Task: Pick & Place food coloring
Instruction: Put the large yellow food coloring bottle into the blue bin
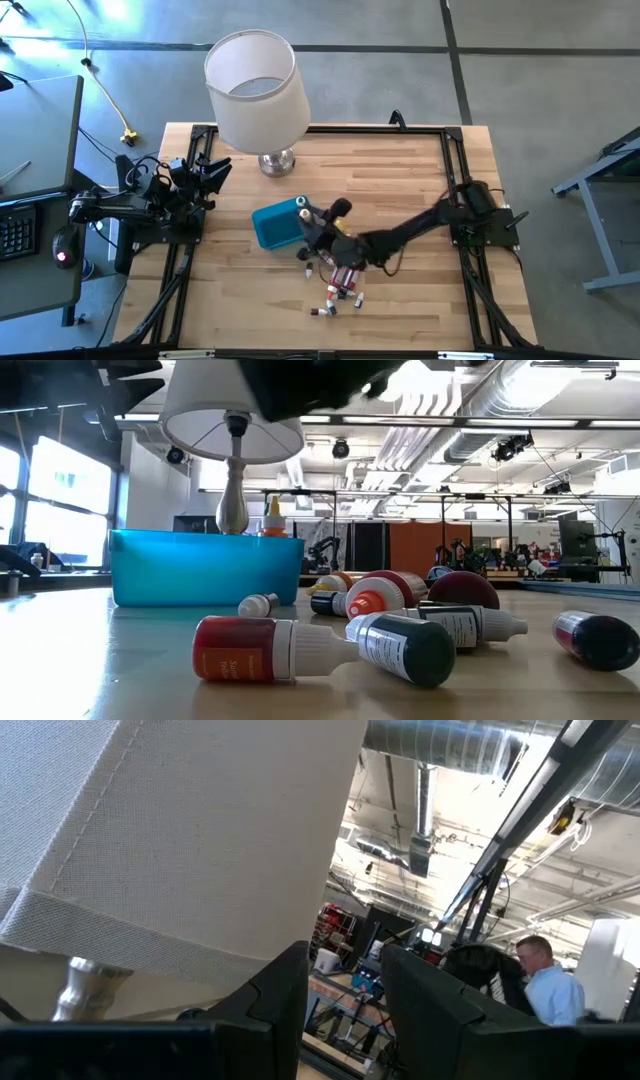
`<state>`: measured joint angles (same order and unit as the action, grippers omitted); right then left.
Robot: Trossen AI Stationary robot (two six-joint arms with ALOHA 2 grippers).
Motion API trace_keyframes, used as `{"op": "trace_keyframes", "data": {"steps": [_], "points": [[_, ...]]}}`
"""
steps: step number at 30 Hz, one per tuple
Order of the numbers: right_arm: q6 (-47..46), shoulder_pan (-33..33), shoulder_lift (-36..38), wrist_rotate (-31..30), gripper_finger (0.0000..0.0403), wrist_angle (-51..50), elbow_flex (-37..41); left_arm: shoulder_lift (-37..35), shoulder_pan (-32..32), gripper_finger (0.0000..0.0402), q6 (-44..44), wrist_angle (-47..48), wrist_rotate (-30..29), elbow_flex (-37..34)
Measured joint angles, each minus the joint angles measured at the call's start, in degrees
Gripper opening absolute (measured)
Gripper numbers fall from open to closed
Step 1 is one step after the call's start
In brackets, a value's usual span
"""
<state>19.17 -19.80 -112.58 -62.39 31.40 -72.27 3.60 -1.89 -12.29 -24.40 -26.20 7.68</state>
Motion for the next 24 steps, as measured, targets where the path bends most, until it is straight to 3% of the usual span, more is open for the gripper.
{"op": "trace_keyframes", "data": {"steps": [2,4,7,10,12,19,24], "points": [[-1.11,-1.48,2.98,0.99,0.0164,-12.23,0.00,0.00,0.00,0.0128,0.00,0.00,0.00,0.00],[-5.76,-2.31,6.01,6.20,0.0167,-24.98,0.00,0.00,0.00,0.0128,0.00,0.00,0.00,0.00],[-18.85,-1.78,10.04,24.57,0.0169,-38.71,0.00,0.00,0.00,0.0128,0.00,0.00,-0.02,0.00],[-26.88,0.43,12.33,44.62,0.0169,-45.21,0.02,0.00,0.00,0.0128,-0.10,-0.08,0.00,0.00],[-28.11,1.68,12.41,51.10,0.0169,-46.51,0.02,0.00,0.00,0.0128,-0.22,-0.12,0.00,0.00],[-15.72,3.13,8.62,52.74,0.0169,-53.66,0.04,0.00,0.00,0.0128,-0.22,-0.31,0.00,0.00],[-11.83,5.06,6.12,54.78,0.0169,-52.41,0.04,0.01,0.00,0.0128,-0.22,-0.33,0.00,0.00]]}}
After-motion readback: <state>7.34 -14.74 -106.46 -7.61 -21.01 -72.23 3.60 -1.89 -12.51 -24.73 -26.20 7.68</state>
